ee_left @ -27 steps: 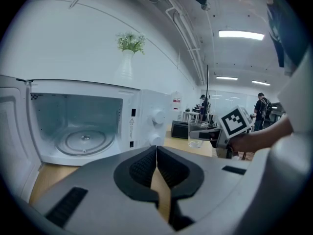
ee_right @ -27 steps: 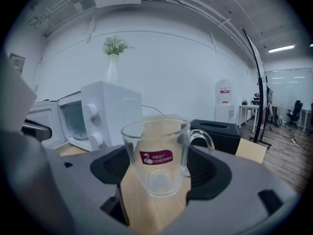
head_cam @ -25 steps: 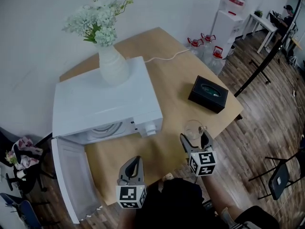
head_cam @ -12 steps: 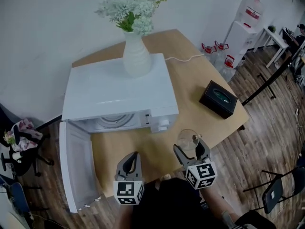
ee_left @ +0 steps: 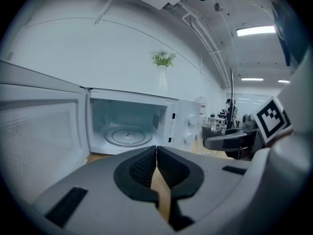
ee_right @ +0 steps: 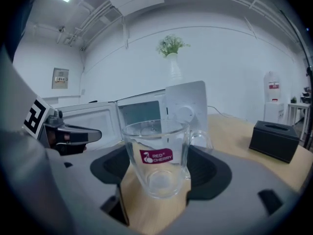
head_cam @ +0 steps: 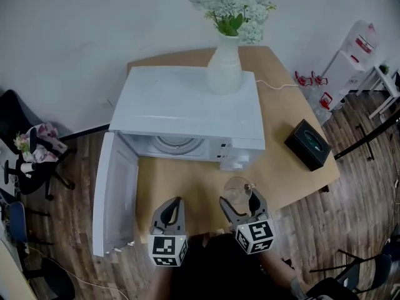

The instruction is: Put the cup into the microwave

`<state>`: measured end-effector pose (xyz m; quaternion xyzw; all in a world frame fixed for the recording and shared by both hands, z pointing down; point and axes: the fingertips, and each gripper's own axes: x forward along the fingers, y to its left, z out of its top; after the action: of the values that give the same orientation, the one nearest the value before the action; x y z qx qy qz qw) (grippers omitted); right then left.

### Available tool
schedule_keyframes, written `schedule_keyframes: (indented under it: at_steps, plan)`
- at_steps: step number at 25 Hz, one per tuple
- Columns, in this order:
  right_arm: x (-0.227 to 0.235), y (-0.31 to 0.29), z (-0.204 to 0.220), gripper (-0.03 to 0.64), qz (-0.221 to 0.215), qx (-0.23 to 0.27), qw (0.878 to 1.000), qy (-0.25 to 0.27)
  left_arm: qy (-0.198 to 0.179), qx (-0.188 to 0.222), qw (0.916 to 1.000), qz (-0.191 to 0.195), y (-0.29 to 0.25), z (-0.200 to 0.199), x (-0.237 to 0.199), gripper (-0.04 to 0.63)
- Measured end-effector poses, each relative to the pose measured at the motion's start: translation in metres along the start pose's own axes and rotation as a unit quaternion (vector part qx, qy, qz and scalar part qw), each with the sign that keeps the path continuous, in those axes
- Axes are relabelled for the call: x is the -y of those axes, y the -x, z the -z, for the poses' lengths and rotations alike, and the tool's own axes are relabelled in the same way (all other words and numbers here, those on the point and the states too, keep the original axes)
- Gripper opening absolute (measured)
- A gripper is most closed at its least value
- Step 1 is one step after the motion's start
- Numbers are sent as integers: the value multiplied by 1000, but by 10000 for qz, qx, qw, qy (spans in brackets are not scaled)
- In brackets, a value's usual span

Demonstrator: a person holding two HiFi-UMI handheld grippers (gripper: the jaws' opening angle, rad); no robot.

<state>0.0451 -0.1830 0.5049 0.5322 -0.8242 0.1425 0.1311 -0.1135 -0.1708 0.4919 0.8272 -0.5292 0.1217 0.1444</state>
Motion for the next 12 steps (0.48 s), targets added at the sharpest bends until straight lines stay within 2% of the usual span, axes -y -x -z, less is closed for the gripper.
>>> schedule_keyframes:
  at_steps: [12]
  plan:
    - [-56,-36,0,331,-718,-128,9971,220,246,87,9974,-672,35,12,-39,6]
